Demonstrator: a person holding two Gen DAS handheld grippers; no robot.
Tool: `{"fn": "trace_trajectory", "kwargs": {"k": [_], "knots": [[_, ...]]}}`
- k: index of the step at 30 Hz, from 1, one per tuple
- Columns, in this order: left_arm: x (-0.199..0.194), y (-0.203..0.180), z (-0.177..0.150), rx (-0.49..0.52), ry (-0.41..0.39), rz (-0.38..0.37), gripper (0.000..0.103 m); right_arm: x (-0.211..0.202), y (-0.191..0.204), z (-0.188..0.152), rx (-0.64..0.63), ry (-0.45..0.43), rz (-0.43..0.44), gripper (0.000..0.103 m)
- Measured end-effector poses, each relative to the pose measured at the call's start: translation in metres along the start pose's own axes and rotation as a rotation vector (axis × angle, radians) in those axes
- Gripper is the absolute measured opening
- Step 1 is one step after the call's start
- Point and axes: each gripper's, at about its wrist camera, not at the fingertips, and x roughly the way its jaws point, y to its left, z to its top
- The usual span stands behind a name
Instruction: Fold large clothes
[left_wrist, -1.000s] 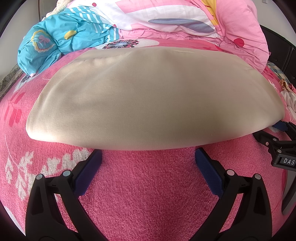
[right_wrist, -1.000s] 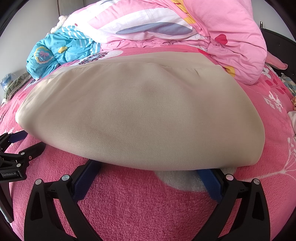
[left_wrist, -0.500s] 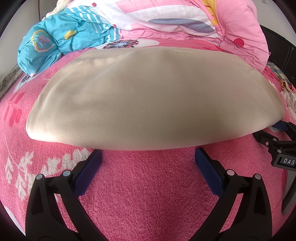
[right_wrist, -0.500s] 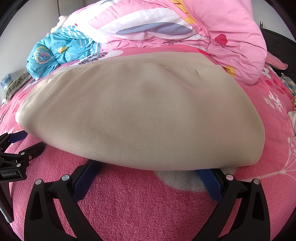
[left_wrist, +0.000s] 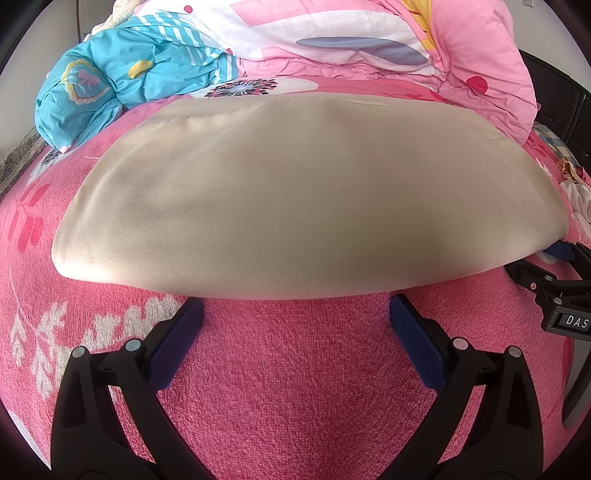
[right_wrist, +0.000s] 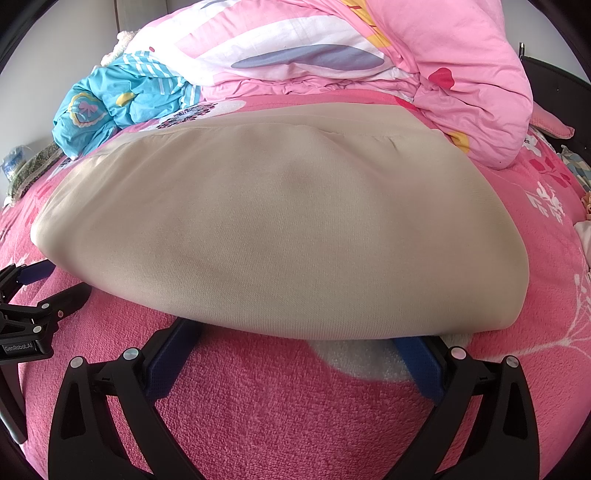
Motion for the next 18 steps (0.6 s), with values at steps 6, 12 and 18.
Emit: {"fn": "trace_trajectory", "kwargs": {"k": [6, 12, 18], "knots": [[0.0015, -0.0001, 0.0019, 0.0, 0.0, 0.0, 0.097, -0.0001, 0.0, 0.0004, 0.0, 0.0, 0.0, 0.097], [0.0, -0.0001, 0.0, 0.0, 0.0, 0.0, 0.097, 0.0, -0.0001, 0.0004, 0.0, 0.0, 0.0, 0.097], [-0.0001, -0.0001, -0.0001, 0.0, 0.0, 0.0, 0.097, 0.0002, -0.0004, 0.0001, 0.0, 0.0, 0.0, 0.097]]}}
